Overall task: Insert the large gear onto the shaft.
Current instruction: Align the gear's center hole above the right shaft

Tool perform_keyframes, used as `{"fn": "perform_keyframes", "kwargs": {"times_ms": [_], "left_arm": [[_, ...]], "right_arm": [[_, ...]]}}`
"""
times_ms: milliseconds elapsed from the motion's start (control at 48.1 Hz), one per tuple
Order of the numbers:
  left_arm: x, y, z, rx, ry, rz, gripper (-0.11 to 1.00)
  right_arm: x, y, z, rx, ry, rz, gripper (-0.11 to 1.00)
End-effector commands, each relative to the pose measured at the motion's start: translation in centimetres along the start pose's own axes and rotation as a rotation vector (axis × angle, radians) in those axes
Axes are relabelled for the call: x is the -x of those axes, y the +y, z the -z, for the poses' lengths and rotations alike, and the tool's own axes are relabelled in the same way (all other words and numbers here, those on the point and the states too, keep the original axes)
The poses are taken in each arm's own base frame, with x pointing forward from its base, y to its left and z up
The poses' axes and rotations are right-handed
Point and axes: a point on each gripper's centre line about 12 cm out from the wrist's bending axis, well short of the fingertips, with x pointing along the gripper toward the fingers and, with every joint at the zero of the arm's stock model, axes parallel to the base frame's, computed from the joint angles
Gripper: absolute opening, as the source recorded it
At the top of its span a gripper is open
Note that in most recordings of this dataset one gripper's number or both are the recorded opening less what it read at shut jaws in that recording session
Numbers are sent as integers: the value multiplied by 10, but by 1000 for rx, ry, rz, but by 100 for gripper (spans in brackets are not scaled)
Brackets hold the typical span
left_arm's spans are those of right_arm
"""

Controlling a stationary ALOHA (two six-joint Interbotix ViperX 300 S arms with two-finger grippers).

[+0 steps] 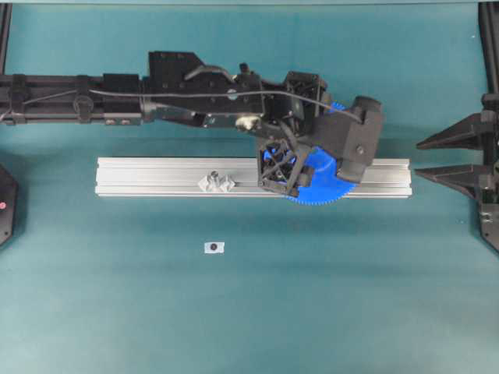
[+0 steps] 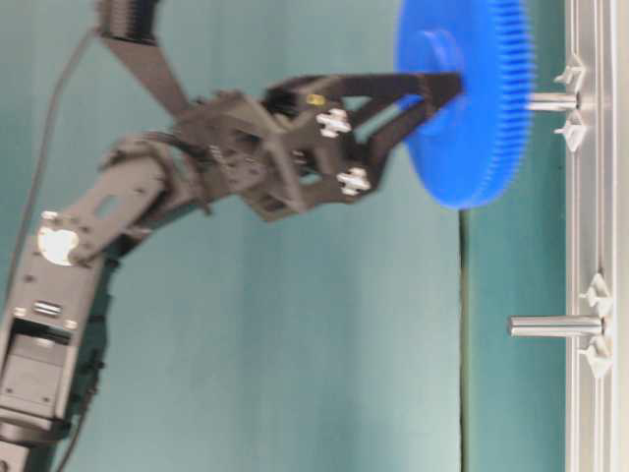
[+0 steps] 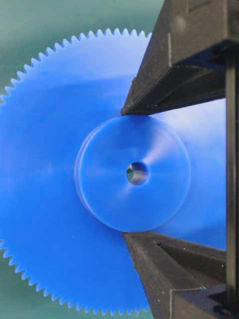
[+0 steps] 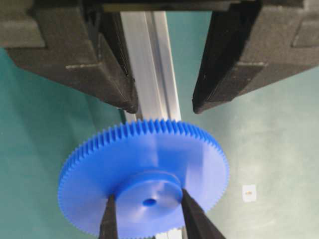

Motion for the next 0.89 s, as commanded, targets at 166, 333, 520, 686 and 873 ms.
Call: {"fn": "perform_keyframes", "kwargs": {"times_ms": [166, 333, 520, 686, 873], "left_arm": [[31, 11, -23, -19, -62, -30, 77], [17, 9, -20, -18, -33, -16, 77], [-9, 2, -5, -18, 36, 16, 77], [-11, 10, -2, -2, 25, 2, 77], [-17, 13, 8, 12, 50, 7, 77]], "right_arm": [[0, 0, -5, -10, -14, 3, 56], [0, 0, -6, -8, -17, 1, 56], [1, 0, -7, -9, -20, 2, 56], [1, 0, -7, -9, -19, 2, 56], [1, 0, -7, -9, -19, 2, 56]]}}
